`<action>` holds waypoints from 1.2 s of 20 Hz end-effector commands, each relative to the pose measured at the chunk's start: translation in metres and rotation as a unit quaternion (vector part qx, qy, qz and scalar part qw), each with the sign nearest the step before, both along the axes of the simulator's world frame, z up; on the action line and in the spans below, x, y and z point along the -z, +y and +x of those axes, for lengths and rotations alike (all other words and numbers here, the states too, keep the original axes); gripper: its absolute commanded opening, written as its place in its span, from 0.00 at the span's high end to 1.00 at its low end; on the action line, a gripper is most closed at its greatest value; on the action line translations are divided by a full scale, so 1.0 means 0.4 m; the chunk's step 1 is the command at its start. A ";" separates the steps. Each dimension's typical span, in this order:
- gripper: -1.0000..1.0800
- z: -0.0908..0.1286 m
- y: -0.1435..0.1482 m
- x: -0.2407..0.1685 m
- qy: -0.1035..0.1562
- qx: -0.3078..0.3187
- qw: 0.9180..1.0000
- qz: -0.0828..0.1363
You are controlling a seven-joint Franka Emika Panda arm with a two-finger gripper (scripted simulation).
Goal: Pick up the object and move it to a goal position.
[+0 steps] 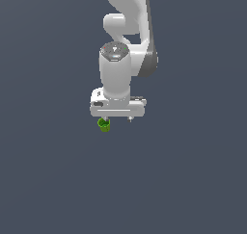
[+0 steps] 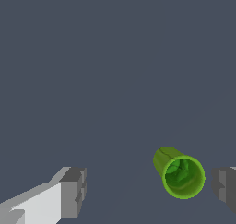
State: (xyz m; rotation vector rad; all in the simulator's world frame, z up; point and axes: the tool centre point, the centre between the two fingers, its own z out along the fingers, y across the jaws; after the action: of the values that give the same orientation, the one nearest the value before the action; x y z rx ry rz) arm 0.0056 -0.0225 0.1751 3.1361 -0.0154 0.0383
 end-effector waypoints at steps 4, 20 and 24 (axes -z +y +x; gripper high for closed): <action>0.04 0.004 -0.006 -0.010 -0.005 -0.001 1.000 -0.002; 0.04 0.017 -0.032 -0.040 -0.022 0.010 1.000 -0.007; 0.04 0.009 -0.040 -0.024 -0.020 0.042 0.999 -0.004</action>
State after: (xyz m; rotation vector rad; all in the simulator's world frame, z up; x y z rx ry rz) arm 0.0106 -0.0372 0.1873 3.1214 -0.1065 0.1039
